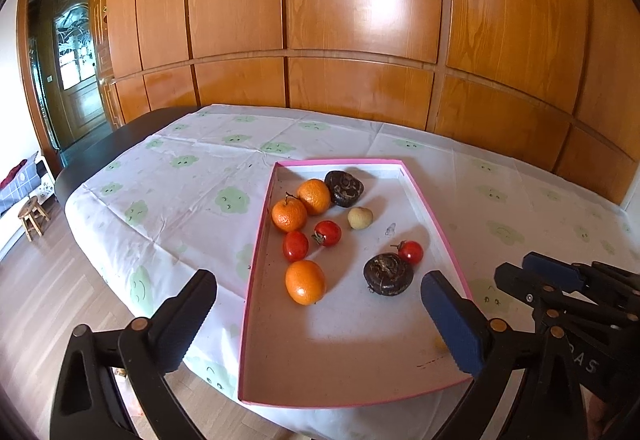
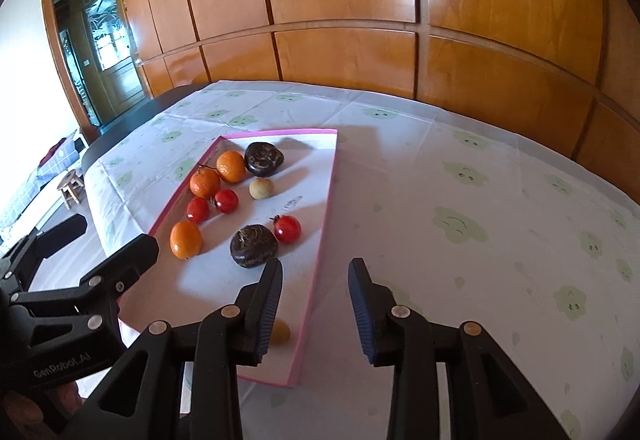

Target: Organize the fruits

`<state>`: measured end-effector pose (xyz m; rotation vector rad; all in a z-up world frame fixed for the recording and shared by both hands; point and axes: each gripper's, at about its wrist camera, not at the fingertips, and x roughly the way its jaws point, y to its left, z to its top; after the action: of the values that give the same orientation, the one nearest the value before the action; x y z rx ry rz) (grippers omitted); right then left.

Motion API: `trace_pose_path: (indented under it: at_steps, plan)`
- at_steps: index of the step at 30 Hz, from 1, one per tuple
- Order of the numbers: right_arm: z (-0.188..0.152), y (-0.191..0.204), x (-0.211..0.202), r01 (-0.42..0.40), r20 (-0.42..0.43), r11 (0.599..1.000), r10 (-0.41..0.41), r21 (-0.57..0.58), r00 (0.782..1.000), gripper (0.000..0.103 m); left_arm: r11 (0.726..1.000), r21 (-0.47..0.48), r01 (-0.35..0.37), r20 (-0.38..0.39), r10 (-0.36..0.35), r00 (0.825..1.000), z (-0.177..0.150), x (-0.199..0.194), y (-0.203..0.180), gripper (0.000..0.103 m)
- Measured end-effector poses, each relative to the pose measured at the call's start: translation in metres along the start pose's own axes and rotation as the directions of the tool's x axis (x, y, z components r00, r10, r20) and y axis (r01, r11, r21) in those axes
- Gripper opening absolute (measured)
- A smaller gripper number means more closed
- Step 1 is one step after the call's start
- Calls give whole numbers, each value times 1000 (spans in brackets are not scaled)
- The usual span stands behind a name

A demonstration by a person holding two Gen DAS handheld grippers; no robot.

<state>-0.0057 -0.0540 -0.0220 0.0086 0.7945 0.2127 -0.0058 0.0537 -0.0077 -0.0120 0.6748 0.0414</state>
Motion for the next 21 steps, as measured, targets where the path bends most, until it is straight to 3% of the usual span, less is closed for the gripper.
trace_pose_path:
  at_steps: [21]
  plan:
    - [-4,4,-9,16,20,1000,-15,-16,1000,35,999,0,-45,33,45,998,1,-7,-1,103]
